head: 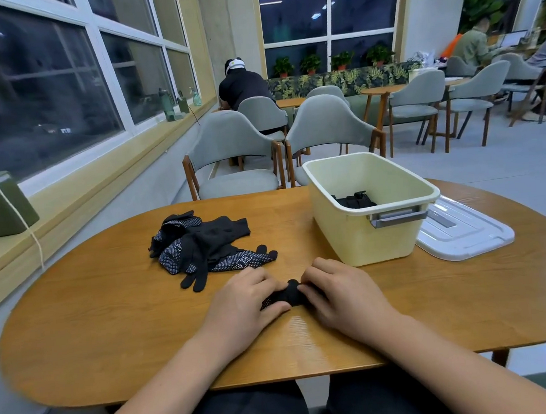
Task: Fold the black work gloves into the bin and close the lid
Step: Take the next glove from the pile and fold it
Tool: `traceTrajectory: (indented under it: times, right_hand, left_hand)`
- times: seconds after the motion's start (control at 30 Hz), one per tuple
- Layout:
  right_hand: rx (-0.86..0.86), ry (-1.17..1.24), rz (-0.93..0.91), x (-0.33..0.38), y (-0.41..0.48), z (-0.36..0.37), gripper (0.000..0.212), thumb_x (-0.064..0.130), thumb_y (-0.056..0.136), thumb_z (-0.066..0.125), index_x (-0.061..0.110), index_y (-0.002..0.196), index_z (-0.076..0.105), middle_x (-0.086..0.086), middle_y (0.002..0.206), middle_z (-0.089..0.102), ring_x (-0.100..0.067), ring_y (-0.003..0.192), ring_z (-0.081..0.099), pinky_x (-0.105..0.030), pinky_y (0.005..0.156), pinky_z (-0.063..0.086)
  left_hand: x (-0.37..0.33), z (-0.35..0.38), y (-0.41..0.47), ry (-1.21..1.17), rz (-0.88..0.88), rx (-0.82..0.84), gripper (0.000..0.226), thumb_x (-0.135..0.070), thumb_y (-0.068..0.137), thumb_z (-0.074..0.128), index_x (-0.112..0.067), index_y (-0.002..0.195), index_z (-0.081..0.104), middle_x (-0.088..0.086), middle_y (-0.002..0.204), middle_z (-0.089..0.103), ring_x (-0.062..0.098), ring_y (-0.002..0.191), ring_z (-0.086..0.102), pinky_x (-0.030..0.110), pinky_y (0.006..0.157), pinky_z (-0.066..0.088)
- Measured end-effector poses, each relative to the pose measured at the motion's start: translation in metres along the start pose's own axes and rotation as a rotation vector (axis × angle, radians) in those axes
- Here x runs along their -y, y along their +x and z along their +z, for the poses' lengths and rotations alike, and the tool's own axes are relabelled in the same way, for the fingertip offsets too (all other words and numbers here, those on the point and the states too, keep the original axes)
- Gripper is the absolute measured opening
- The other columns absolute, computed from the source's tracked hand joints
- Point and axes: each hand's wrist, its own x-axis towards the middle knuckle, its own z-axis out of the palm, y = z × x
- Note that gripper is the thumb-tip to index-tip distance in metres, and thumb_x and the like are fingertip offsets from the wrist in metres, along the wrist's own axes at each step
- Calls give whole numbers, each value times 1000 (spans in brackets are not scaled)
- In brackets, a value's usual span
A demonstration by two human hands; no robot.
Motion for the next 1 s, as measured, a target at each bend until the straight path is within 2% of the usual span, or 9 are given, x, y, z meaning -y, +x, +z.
traceTrajectory:
  times: [0.1,0.2,0.33,0.47,0.63,0.77,1.0]
  right_hand:
    - [54,18,-21,-7,-4,-5,23,52,102,62,30,110,63,15,103,56,-9,93,55,-28,69,50]
    - [105,26,-43,-13,-6,-10,25,49,98,70,33,116,63,18,109,57,-8,98,57,-24,71,50]
    - [121,49,-75,-12,-10,-17,23,45,98,73,33,115,65,17,105,60,-7,93,57,-20,70,41]
    - [103,80,-82,-10,-13,-20,19,47,101,69,33,114,66,17,101,58,-6,90,55,-19,70,37]
    - [74,60,-19,-12,-6,-12,19,52,106,60,35,113,66,17,96,62,-9,89,56,-30,69,50]
    - [84,59,44,-15,-1,-9,22,50,107,56,33,110,70,13,93,64,-11,84,58,-35,68,53]
    - [86,46,125,-14,7,0,21,40,109,57,25,107,72,8,92,66,-16,79,62,-38,68,54]
  left_hand:
    - [3,1,2,-29,-24,29,43,-60,98,62,-31,127,75,-20,113,65,2,105,56,27,90,53]
    - [5,-2,6,-37,-30,81,46,-62,98,56,-32,128,74,-20,115,65,2,108,56,31,93,53]
    - [7,-9,5,-85,-21,141,40,-60,96,60,-36,126,74,-22,117,65,1,112,57,30,97,52]
    - [8,-12,2,-130,-47,125,31,-52,97,71,-39,125,75,-25,115,67,-3,112,58,25,96,52]
    - [8,-5,3,-87,-81,15,31,-51,100,66,-35,125,76,-24,117,67,-2,114,60,31,99,54]
    - [6,-4,6,-46,-65,-14,31,-47,101,66,-33,127,76,-21,118,69,2,114,60,32,98,55]
    - [10,2,11,37,-4,16,47,-48,103,64,-42,149,60,-16,120,70,9,113,61,32,97,53]
